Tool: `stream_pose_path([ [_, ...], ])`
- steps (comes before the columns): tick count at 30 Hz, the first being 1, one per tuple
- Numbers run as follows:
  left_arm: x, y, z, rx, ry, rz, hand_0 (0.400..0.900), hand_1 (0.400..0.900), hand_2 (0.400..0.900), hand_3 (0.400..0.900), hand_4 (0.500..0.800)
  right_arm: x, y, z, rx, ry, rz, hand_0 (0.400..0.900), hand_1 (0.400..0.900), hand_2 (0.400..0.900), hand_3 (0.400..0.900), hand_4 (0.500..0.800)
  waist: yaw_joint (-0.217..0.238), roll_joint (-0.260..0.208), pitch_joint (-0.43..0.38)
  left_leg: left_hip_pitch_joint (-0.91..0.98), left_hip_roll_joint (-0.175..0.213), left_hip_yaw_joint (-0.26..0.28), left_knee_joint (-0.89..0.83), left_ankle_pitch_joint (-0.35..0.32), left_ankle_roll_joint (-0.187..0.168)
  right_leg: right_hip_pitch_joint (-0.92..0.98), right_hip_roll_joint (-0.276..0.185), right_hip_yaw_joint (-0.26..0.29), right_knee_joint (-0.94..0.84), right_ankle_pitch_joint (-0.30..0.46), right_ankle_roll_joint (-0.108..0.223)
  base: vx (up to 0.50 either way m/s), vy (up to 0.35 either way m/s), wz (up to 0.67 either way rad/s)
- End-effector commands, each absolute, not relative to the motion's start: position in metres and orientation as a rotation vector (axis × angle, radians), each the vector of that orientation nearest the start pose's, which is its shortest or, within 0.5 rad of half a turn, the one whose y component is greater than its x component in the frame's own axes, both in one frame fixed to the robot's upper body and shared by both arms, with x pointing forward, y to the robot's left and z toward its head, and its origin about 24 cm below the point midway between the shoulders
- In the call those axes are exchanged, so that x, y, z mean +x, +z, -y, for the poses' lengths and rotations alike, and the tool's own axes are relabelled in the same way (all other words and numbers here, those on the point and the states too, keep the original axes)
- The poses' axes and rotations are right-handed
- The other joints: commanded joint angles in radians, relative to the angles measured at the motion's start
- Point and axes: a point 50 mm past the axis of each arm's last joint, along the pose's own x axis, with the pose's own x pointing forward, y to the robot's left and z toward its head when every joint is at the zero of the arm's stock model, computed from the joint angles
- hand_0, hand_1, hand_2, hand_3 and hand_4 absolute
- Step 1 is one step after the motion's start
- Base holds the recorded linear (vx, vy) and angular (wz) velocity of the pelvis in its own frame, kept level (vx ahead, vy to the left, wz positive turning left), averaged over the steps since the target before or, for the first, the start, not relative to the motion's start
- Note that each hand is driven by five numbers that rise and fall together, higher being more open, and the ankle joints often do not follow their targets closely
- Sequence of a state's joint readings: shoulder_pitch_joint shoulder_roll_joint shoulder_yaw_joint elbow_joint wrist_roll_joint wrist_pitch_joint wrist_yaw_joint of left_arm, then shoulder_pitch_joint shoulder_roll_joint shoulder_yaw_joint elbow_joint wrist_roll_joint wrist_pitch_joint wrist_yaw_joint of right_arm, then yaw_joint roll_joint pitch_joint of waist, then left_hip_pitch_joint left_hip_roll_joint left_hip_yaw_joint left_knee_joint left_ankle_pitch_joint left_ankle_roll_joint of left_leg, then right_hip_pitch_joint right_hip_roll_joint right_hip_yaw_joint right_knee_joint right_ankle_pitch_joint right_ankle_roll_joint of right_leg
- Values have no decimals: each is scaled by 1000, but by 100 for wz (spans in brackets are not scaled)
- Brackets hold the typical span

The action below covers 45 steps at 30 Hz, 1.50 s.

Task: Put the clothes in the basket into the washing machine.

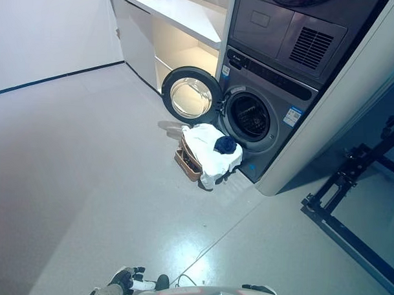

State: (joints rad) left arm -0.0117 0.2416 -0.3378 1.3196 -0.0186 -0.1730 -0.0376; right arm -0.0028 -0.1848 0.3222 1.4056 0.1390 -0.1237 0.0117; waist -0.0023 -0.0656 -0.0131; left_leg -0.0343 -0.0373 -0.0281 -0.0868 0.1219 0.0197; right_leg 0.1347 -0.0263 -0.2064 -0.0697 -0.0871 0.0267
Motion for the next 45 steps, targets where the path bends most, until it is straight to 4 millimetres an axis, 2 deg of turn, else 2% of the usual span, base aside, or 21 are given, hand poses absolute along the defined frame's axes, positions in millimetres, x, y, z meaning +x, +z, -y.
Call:
stream_pose_path([
  [1, 96, -164, -211, 380, -197, -1155, 900, 900, 900, 900, 800, 66, -170, 222, -281, 41, -1288, 900, 900, 900, 900, 800, 16, 30, -17, 23, 0, -29, 0, -68, -26, -84, -10, 7, 126, 37, 47, 0, 0, 0],
  [21, 96, -164, -213, 347, -149, -1157, 900, 900, 900, 900, 800, 71, -169, 219, -288, 57, -1267, 900, 900, 900, 900, 800, 16, 24, -10, 31, -2, -27, 0, -77, -16, -86, -15, 15, 136, 34, 49, 2, 1, 0],
  [26, 101, -162, -214, 351, -134, -1135, 900, 900, 900, 900, 800, 76, -169, 216, -292, 72, -1251, 900, 900, 900, 900, 800, 15, 20, -2, 27, -11, -18, 10, -89, -3, -101, -25, 28, 167, 31, 58, 21, 45, -6],
  [32, 111, -159, -220, 354, -103, -1106, 900, 900, 900, 900, 800, 79, -167, 220, -307, 66, -1244, 900, 900, 900, 900, 800, 10, 20, 29, 15, -29, 3, 52, -120, 31, -174, -57, 68, 318, 43, 82, 24, 99, -14],
  [34, 114, -158, -222, 359, -101, -1100, 900, 900, 900, 900, 800, 74, -168, 225, -314, 53, -1264, 900, 900, 900, 900, 800, 7, 19, 39, 16, -44, 4, 68, -133, 44, -207, -79, 78, 401, 86, 92, 67, 154, 0],
  [37, 116, -156, -223, 365, -110, -1088, 900, 900, 900, 900, 800, 63, -167, 235, -303, 20, -1294, 900, 900, 900, 900, 800, -4, 17, 61, 36, -73, 5, 90, -155, 68, -259, -117, 96, 539, 227, 98, 94, 181, 9],
  [39, 118, -155, -226, 368, -110, -1083, 900, 900, 900, 900, 800, 58, -167, 238, -305, 15, -1308, 900, 900, 900, 900, 800, -13, 26, 85, 50, -80, 4, 102, -165, 85, -315, -124, 109, 646, 295, 98, 77, 181, 7],
  [40, 119, -154, -228, 375, -106, -1080, 900, 900, 900, 900, 800, 59, -167, 240, -307, 6, -1307, 900, 900, 900, 900, 800, -18, 36, 101, 56, -74, 3, 106, -167, 88, -346, -126, 111, 689, 300, 97, 99, 138, 17],
  [42, 122, -153, -230, 379, -104, -1075, 900, 900, 900, 900, 800, 57, -166, 242, -285, -15, -1307, 900, 900, 900, 900, 800, -36, 57, 110, 70, -58, -22, 106, -177, 81, -430, -94, 122, 714, 245, 89, 153, 69, 31],
  [45, 126, -151, -232, 385, -102, -1062, 900, 900, 900, 900, 800, 56, -166, 244, -272, -24, -1301, 900, 900, 900, 900, 800, -67, 57, 120, 112, -61, -65, 99, -202, 70, -491, -58, 141, 607, 192, 74, 234, -26, 40],
])
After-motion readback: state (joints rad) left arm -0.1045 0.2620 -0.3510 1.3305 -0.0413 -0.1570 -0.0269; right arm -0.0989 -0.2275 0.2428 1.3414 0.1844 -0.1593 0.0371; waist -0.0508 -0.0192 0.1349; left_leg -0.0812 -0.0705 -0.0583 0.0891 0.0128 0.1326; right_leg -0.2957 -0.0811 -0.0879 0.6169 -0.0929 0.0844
